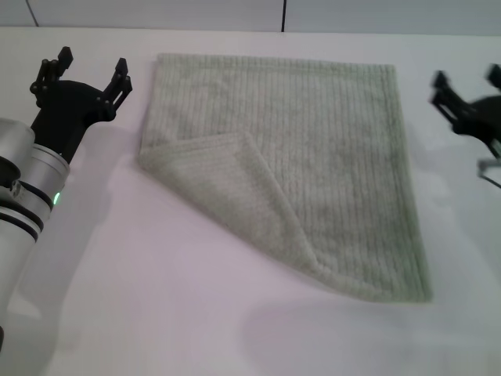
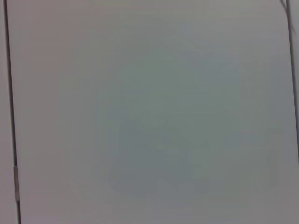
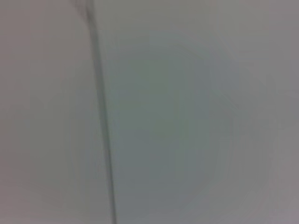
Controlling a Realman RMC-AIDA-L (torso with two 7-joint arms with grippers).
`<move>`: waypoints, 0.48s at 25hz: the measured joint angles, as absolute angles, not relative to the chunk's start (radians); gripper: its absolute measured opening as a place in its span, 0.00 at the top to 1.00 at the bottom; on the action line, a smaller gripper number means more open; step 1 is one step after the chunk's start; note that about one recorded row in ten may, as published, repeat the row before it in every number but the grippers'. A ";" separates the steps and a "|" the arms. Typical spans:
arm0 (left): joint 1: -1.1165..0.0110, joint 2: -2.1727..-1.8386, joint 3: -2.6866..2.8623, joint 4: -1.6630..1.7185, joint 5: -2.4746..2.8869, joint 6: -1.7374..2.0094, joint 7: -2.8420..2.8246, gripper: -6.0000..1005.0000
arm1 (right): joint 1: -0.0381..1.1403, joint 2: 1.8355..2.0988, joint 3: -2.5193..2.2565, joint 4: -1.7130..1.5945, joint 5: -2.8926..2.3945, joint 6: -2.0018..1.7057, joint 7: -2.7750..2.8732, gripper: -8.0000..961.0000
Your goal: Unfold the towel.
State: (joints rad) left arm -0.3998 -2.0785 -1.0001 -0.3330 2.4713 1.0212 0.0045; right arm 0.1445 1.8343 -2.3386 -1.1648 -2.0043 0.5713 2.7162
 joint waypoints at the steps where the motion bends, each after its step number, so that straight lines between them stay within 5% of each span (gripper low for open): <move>1: -0.400 -2.079 -1.000 -0.333 2.471 1.021 0.005 0.15 | 0.144 1.834 -2.339 -1.165 -2.004 0.571 2.716 0.15; 4: -0.400 -2.078 -1.002 -0.330 2.471 1.020 0.005 0.15 | 0.101 1.875 -2.131 -1.318 -2.069 0.245 2.636 0.15; 6: -0.401 -2.079 -1.005 -0.327 2.471 1.019 0.005 0.15 | 0.063 1.948 -1.914 -1.459 -2.121 -0.092 2.589 0.15; 7: -0.401 -2.078 -1.006 -0.327 2.471 1.018 0.005 0.15 | 0.063 1.948 -1.914 -1.459 -2.121 -0.092 2.589 0.15; 10: -0.402 -2.079 -1.006 -0.327 2.471 1.017 0.005 0.15 | 0.070 2.071 -1.576 -1.614 -2.175 -0.614 2.584 0.15; 12: -0.402 -2.078 -1.005 -0.329 2.471 1.017 0.005 0.15 | 0.103 2.074 -1.468 -1.658 -2.194 -0.815 2.655 0.15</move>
